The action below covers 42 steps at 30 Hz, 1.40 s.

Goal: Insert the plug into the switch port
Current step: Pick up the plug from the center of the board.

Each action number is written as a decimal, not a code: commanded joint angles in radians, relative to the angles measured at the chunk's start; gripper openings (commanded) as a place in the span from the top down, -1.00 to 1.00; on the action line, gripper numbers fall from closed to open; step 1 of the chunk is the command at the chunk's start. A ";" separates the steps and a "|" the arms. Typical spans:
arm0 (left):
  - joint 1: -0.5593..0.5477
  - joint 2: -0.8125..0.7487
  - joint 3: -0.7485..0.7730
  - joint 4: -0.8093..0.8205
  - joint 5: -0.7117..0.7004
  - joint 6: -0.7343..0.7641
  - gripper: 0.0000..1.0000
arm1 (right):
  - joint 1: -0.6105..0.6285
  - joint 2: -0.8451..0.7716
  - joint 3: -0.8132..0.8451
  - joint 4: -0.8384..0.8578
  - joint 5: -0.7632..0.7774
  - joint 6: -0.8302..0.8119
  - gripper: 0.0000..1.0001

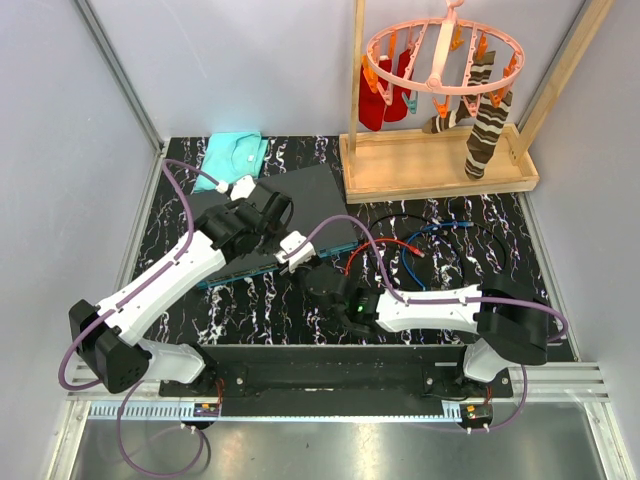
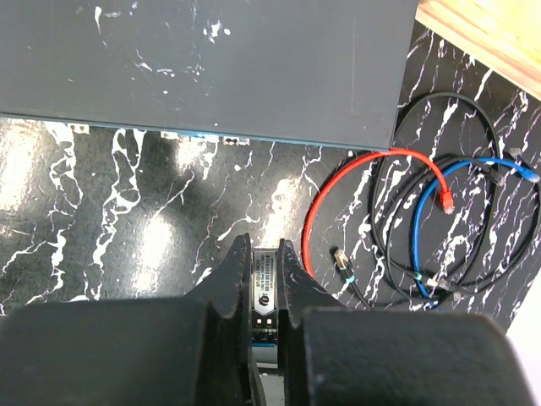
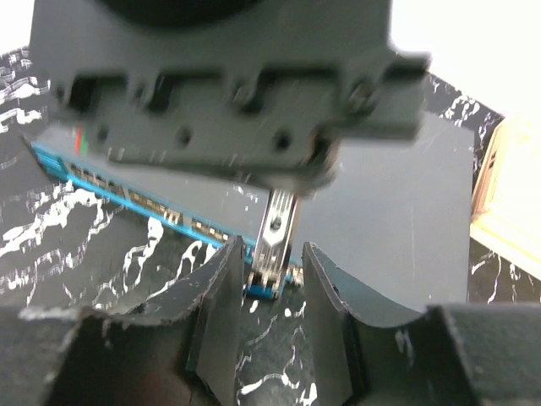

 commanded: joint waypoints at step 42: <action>0.084 -0.171 -0.095 0.147 -0.229 0.251 -0.97 | 0.034 0.060 -0.027 -0.039 0.056 0.293 1.00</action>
